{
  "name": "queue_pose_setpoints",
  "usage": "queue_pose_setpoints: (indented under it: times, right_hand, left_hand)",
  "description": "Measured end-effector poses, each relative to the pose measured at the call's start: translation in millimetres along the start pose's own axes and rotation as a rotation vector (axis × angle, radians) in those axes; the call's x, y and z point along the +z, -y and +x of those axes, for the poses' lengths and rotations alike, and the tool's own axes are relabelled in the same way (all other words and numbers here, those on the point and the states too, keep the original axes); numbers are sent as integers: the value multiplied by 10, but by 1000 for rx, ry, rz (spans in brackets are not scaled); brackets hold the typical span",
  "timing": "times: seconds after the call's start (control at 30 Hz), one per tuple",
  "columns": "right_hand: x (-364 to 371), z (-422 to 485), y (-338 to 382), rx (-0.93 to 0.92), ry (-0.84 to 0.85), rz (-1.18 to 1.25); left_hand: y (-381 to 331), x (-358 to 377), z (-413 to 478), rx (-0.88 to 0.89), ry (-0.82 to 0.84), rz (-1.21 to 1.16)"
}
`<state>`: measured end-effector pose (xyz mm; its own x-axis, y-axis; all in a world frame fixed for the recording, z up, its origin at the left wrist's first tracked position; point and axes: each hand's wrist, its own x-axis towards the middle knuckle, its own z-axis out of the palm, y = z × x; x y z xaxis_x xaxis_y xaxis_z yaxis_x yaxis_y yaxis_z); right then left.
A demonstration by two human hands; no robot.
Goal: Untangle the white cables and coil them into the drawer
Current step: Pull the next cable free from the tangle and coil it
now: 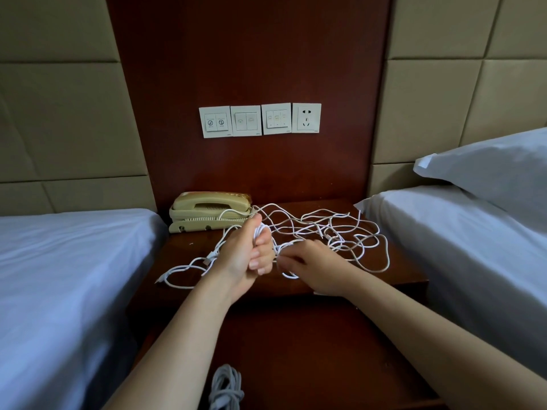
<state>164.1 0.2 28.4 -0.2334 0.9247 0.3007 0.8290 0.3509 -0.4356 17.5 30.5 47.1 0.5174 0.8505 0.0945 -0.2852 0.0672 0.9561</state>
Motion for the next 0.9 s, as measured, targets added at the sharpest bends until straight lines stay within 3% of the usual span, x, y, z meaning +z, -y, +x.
queue_pose_setpoints:
  times: [0.1, 0.17, 0.33, 0.4, 0.57, 0.9]
  right_hand:
    - [45, -22, 32, 79, -15, -288]
    - [65, -20, 17, 125, -58, -301]
    - [-74, 46, 162, 114, -141, 435]
    - [-146, 43, 177, 103, -148, 579]
    - [-138, 8, 175, -6, -116, 527]
    - [-108, -16, 217, -75, -336, 549]
  left_hand:
    - [11, 5, -6, -10, 24, 2]
    - [20, 14, -8, -21, 55, -18]
    - [58, 60, -35, -126, 157, 12]
    - [78, 84, -51, -160, 175, 26]
    - [72, 94, -89, -215, 272, 35]
    - [-93, 177, -151, -226, 338, -124]
